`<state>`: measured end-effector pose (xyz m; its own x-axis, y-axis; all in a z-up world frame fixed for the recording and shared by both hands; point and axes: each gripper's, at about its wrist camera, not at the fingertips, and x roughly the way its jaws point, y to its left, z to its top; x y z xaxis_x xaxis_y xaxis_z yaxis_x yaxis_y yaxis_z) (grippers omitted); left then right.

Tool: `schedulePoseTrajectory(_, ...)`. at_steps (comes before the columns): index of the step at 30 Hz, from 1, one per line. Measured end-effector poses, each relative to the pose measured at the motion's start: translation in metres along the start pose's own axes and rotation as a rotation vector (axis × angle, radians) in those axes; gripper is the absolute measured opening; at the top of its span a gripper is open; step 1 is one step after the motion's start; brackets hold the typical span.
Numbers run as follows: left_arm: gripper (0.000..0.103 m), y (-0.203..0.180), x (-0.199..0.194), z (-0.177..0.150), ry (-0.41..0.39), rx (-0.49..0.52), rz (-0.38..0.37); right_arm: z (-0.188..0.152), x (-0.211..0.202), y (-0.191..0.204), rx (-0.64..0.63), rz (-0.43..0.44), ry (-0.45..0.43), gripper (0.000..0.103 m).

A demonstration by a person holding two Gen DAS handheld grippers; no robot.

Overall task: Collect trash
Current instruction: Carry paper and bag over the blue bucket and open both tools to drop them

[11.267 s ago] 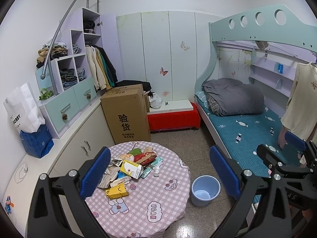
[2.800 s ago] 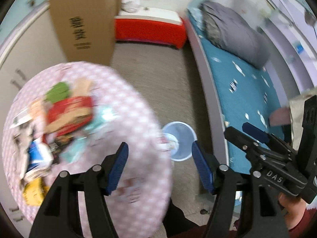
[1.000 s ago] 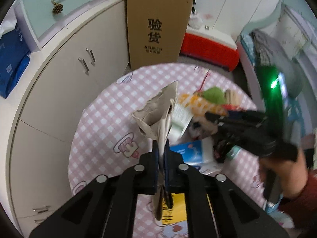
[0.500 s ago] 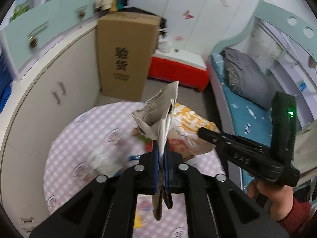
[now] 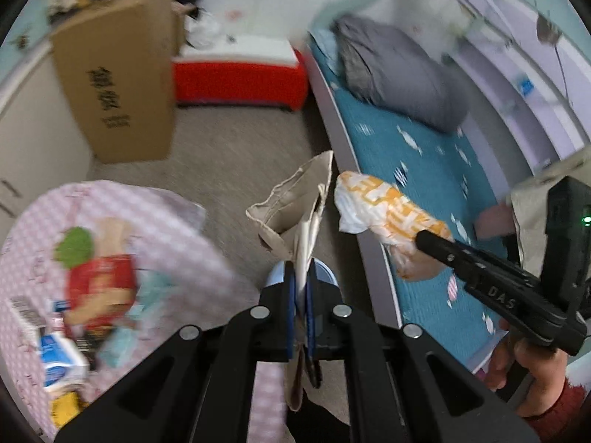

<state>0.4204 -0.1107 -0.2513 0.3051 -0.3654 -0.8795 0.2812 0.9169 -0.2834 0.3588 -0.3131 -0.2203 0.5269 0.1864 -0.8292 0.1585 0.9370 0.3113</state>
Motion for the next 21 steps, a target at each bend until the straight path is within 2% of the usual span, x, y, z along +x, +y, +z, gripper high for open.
schedulePoseTrajectory(7, 0.005, -0.066, 0.076, 0.007, 0.124, 0.06, -0.032, -0.01, -0.018, -0.094, 0.105, -0.073, 0.011, 0.025)
schedulePoseTrajectory(13, 0.009, -0.11, 0.11, 0.018, 0.178, 0.11, -0.049, -0.014, -0.027, -0.135, 0.16, -0.094, 0.008, 0.025)
schedulePoseTrajectory(15, 0.02, -0.119, 0.118, 0.02, 0.193, 0.117, -0.044, -0.014, -0.029, -0.145, 0.17, -0.096, 0.007, 0.025)
schedulePoseTrajectory(17, 0.047, -0.123, 0.121, 0.022, 0.202, 0.115, -0.033, -0.012, -0.027, -0.152, 0.18, -0.098, 0.01, 0.025)
schedulePoseTrajectory(21, 0.052, -0.121, 0.127, 0.021, 0.238, 0.104, -0.01, -0.013, -0.022, -0.159, 0.194, -0.092, 0.023, 0.026)
